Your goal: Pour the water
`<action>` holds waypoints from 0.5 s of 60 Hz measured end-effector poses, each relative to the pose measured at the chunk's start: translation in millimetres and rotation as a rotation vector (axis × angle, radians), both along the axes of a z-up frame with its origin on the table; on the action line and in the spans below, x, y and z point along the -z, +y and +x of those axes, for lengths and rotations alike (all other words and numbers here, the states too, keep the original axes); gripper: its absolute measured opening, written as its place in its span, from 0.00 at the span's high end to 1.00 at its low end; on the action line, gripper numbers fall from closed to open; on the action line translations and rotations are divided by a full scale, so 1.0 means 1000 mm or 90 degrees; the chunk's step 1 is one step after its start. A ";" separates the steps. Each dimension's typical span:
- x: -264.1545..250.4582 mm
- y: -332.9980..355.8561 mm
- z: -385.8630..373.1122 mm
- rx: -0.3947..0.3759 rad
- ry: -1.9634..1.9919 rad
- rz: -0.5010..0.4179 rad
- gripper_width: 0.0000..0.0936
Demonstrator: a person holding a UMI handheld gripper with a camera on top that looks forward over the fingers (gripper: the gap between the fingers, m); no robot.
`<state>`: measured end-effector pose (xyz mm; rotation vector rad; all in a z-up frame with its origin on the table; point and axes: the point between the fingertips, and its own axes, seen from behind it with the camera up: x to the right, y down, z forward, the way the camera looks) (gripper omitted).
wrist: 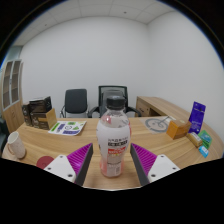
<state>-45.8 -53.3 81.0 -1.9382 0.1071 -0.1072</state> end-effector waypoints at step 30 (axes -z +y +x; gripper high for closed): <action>-0.017 0.024 0.018 0.014 -0.124 0.001 0.64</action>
